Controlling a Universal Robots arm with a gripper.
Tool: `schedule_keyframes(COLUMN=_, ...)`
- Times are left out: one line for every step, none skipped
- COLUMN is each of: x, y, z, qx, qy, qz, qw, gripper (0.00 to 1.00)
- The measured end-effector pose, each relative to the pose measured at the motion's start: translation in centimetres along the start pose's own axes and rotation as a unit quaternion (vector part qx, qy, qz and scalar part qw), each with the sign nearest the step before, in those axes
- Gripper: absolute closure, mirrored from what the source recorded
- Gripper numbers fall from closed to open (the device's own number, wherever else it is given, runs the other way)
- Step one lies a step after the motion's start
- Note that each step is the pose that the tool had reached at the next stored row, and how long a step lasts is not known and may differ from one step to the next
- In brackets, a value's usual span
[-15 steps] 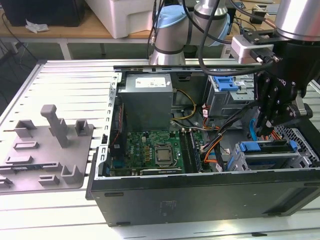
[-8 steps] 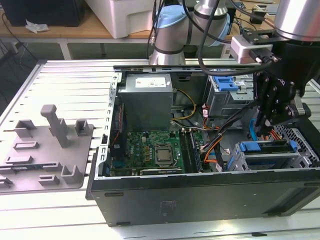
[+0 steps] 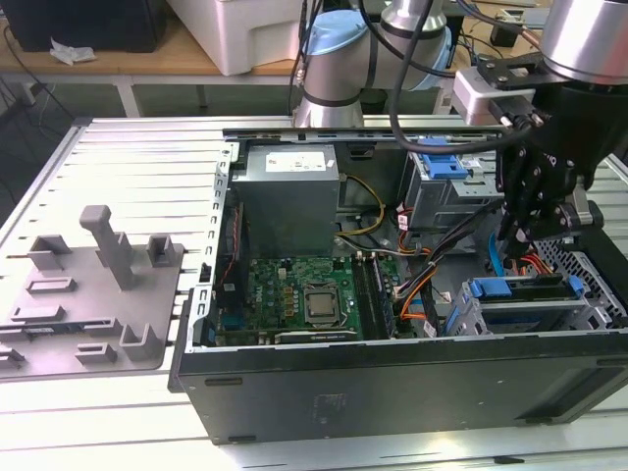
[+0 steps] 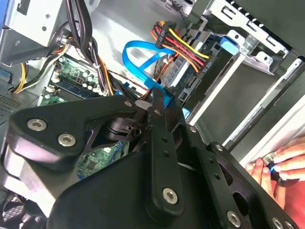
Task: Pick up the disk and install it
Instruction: 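Insert the second disk wire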
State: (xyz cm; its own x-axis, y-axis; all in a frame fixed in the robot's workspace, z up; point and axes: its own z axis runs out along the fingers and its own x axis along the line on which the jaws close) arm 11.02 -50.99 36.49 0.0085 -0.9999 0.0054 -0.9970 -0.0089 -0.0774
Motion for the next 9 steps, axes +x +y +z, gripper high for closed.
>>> schedule_keyframes(x=0.04, y=0.00, z=0.00, qx=0.0000, qy=-0.0003, qz=0.000, qw=1.0000, gripper=0.76)
schedule_keyframes(x=0.07, y=-0.01, z=0.00, qx=0.0000, qy=-0.0005, qz=0.000, qw=1.0000, gripper=0.76)
schedule_keyframes(x=0.14, y=-0.01, z=0.01, qx=0.0000, qy=-0.0007, qz=0.000, qw=1.0000, gripper=0.76)
schedule_keyframes(x=0.22, y=-0.01, z=0.02, qx=0.0000, qy=-0.0008, qz=0.000, qw=1.0000, gripper=0.76)
schedule_keyframes(x=0.27, y=0.00, z=0.05, qx=0.0000, qy=-0.0008, qz=0.000, qw=1.0000, gripper=0.76)
schedule_keyframes(x=0.29, y=0.00, z=0.06, qx=0.0000, qy=-0.0008, qz=0.000, qw=1.0000, gripper=0.76)
schedule_keyframes(x=0.31, y=0.00, z=0.07, qx=0.0000, qy=-0.0007, qz=0.000, qw=1.0000, gripper=0.76)
schedule_keyframes(x=0.33, y=0.00, z=0.09, qx=0.0000, qy=-0.0007, qz=0.000, qw=1.0000, gripper=0.76)
schedule_keyframes(x=0.33, y=0.00, z=0.10, qx=0.0000, qy=-0.0006, qz=0.000, qw=1.0000, gripper=0.76)
